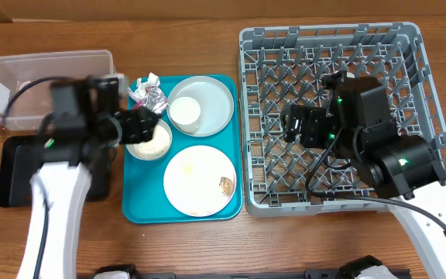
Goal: Sort waste into correct bins and load items into the dishwasher rack
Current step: 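Reach the left gripper to the white cup on the teal tray, then lift the white cup with the left gripper toward the right gripper, then grasp the white cup with the right gripper from the left gripper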
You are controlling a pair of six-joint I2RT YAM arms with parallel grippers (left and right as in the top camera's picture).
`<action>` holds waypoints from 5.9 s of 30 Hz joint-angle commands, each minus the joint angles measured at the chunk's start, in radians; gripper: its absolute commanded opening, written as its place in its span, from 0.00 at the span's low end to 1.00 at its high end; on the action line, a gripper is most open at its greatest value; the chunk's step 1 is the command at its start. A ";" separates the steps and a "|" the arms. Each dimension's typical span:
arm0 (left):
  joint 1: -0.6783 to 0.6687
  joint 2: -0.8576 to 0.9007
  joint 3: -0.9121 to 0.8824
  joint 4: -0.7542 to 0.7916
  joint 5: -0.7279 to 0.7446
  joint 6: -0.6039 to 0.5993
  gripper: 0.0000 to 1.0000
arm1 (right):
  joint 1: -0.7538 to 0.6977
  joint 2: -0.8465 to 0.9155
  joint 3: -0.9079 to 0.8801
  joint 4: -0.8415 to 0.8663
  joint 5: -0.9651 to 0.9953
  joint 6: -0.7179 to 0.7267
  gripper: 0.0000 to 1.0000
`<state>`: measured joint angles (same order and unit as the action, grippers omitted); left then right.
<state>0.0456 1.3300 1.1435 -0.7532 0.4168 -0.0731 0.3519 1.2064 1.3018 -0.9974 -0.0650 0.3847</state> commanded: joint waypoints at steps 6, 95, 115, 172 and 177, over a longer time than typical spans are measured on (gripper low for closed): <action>-0.120 0.212 0.058 0.071 -0.143 0.051 0.64 | -0.008 -0.006 0.020 -0.045 0.016 0.017 1.00; -0.220 0.079 0.296 -0.006 0.945 0.093 0.04 | -0.007 -0.028 0.020 0.470 -1.102 -0.612 0.88; -0.247 -0.033 0.296 -0.056 0.777 0.097 0.04 | -0.055 0.038 0.020 0.503 -1.058 -0.530 1.00; -0.201 -0.063 0.296 -0.174 0.498 0.118 1.00 | -0.224 0.050 0.018 0.347 -0.858 -0.332 0.41; -0.135 -0.063 0.296 -0.209 0.444 0.118 1.00 | -0.330 0.045 0.018 0.224 -0.791 -0.351 0.40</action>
<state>-0.1295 1.2800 1.4277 -0.9516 0.9100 0.0338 0.0731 1.2560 1.3037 -0.7250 -0.9798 0.0334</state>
